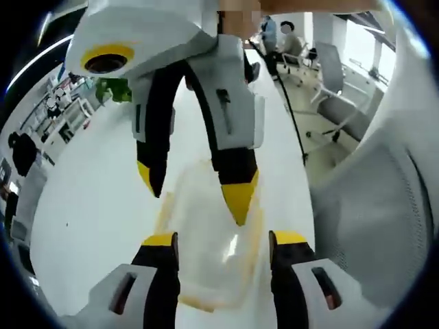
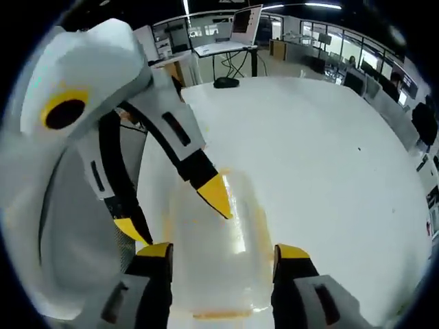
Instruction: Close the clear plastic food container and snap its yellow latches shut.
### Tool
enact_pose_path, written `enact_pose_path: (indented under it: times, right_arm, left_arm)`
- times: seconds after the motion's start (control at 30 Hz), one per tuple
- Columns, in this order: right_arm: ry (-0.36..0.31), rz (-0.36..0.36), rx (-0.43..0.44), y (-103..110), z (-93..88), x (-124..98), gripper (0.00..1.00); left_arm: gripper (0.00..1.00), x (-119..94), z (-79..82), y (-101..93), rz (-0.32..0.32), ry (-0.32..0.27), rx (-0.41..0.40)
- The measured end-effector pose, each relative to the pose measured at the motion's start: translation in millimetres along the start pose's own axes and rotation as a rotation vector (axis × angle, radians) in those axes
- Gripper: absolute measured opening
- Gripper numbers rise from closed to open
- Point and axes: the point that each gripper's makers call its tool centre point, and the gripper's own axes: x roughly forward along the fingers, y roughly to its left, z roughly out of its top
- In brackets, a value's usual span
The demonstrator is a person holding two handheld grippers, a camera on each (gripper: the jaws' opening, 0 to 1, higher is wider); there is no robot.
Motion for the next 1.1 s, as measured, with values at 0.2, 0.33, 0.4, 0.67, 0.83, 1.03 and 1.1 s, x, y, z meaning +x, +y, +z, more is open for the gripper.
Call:
enact_pose_path:
  times: [0.2,0.33,0.4,0.67,0.83,1.03,1.1]
  right_arm:
    - [-0.123,-0.063,0.030,-1,9.3,-10,0.56]
    - [-0.141,-0.077,0.048,3,3.9,-15,0.58]
    - [-0.148,-0.081,0.048,5,1.0,-16,0.60]
    - [-0.201,-0.122,0.058,9,-4.2,-25,0.65]
    - [-0.224,-0.133,0.063,13,-7.9,-27,0.67]
    - [-0.228,-0.136,0.087,19,-18.1,-23,0.74]
    - [-0.228,-0.142,0.088,20,-20.6,-22,0.78]
  left_arm:
    - [0.53,-7,2.2,5.5,0.016,-0.029,-0.021]
    - [0.54,-11,3.7,9.1,0.026,-0.057,-0.035]
    - [0.55,-13,3.4,10.9,0.026,-0.065,-0.045]
    - [0.61,-23,7.1,16.2,0.031,-0.125,-0.080]
    - [0.65,-26,-0.5,17.0,0.033,-0.122,-0.078]
    - [0.68,-31,-16.1,20.1,0.033,-0.139,-0.132]
    - [0.69,-32,-19.2,20.3,0.036,-0.142,-0.145]
